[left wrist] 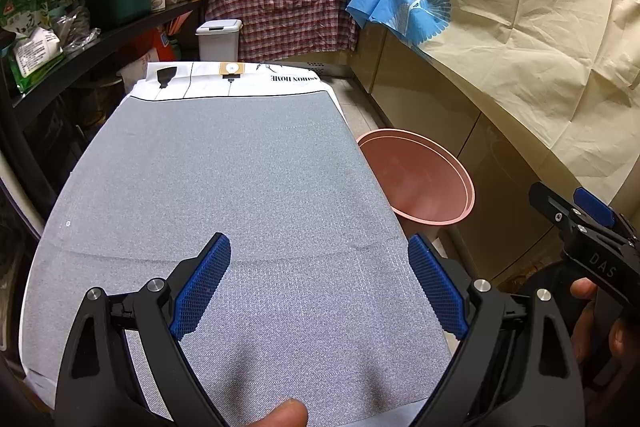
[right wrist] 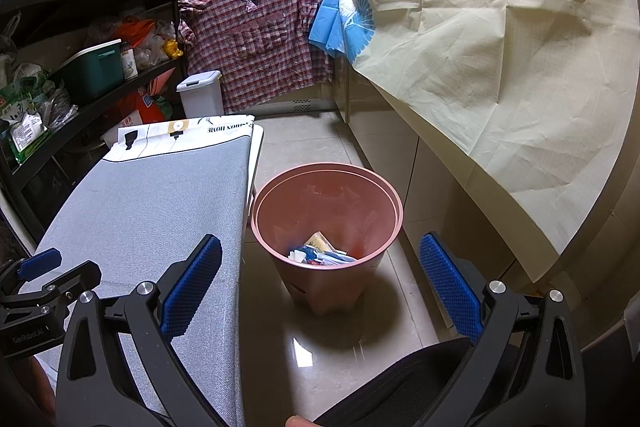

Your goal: Collect trash

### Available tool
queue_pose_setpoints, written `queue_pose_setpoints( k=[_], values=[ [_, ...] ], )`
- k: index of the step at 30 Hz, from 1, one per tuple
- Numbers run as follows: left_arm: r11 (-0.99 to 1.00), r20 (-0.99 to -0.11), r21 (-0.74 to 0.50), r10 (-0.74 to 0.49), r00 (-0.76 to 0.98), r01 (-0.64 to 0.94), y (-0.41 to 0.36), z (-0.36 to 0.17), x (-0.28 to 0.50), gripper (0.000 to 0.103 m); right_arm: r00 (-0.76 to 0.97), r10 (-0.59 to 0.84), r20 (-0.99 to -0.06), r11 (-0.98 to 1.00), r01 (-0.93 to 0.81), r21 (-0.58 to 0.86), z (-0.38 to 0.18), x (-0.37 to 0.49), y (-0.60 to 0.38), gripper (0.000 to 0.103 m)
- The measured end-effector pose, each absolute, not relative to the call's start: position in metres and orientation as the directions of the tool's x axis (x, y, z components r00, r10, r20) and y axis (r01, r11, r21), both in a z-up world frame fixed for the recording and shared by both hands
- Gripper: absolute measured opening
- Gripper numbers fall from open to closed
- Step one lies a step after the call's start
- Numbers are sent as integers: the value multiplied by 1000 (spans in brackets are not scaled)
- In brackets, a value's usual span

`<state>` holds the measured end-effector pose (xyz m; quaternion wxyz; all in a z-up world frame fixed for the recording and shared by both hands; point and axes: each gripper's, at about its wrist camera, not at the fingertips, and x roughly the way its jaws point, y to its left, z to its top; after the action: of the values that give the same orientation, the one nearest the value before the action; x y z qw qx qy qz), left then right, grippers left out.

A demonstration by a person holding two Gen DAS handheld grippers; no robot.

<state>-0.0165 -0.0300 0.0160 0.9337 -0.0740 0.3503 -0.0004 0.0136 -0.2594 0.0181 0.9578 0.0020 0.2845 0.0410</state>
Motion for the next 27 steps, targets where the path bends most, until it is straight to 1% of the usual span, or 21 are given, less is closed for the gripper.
queue_pose_setpoints(
  k=[14, 21, 27],
  values=[
    [990, -643, -136, -51, 764, -48, -29, 17, -19, 87, 835, 80, -545, 997, -78, 25, 18, 14, -260, 98],
    [989, -606, -142, -65, 793, -27, -28, 22, -25, 87, 835, 80, -545, 997, -78, 26, 18, 14, -260, 98],
    [989, -625, -141, -53, 779, -46, -27, 20, -21, 88, 835, 80, -545, 997, -78, 27, 18, 14, -260, 98]
  ],
)
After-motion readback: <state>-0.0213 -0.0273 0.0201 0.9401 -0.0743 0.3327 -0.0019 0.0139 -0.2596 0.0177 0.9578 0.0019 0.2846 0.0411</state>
